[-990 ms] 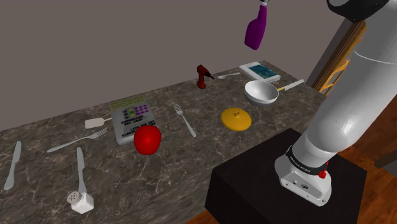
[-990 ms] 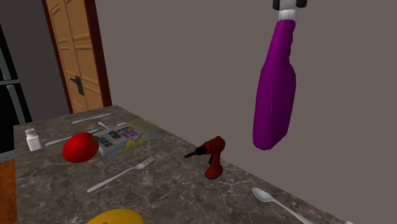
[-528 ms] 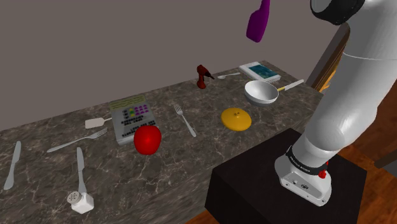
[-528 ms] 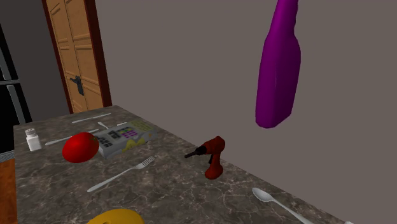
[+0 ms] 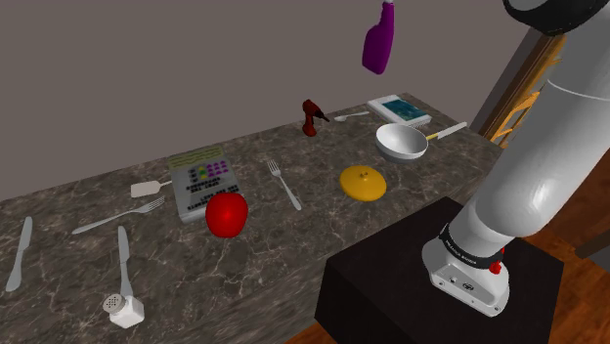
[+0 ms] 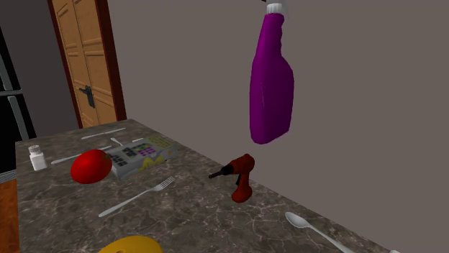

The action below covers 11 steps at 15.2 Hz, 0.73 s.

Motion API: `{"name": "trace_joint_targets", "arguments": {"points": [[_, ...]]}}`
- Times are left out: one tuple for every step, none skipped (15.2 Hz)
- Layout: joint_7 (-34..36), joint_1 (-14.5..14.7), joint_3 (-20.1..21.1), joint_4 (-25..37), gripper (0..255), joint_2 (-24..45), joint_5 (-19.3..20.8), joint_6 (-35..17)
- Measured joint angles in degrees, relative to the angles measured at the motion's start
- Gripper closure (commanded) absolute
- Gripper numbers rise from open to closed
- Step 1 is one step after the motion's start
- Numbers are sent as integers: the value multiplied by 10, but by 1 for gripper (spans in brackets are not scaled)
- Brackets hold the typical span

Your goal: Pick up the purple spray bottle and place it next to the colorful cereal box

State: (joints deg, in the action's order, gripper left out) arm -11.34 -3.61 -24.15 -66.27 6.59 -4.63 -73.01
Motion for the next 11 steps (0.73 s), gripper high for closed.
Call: {"name": "trace_joint_targets", "arguments": {"points": [[16,10,7,-9,255,-1,2,-9],[33,23,15,-34,255,-17,9,-20],[49,35,23,-67,255,-34,17,-38],[65,44,31,-84,255,-43,22,-47],[77,51,37,-89,255,-43,22,-53],[91,59,44,-102,255,-47,24,-61],[104,66,50,-112,255,-49,25,-70],[119,74,58,-123,255,-53,27,-77],[133,81,65,-132,255,-58,29,-83],[149,90,73,-132,255,-56,29,-85],[161,96,79,-141,255,-56,29,-94]]}}
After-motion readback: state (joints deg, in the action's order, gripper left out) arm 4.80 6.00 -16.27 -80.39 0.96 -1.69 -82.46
